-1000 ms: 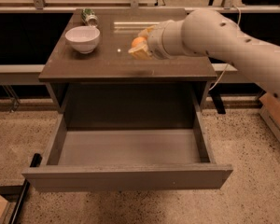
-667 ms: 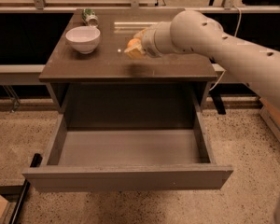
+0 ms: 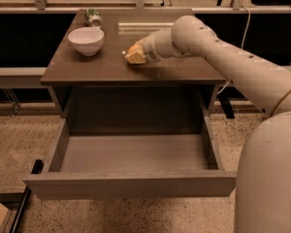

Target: Pick orange from top drawer and place on counter

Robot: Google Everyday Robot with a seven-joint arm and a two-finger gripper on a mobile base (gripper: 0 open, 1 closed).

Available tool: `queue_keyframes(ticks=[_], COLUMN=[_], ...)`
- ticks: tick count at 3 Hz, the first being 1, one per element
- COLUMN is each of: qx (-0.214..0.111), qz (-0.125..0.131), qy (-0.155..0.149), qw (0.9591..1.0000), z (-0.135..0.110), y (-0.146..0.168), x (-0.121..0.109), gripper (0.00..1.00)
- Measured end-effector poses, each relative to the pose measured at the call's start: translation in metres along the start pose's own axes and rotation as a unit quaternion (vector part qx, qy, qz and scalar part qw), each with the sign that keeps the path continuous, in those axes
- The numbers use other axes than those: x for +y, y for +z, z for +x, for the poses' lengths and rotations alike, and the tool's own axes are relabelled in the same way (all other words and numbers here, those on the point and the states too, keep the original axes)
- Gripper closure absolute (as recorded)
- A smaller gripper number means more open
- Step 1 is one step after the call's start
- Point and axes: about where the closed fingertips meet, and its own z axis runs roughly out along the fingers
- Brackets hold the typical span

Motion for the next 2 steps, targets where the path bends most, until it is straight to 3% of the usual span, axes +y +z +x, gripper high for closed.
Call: queue_keyframes(ticks=[2], qx=[-0.004], qz=[-0.015], qy=[0.014], qw=[0.9998], z=[0.0073], y=[0.0104], x=[0.0021], gripper=[0.06])
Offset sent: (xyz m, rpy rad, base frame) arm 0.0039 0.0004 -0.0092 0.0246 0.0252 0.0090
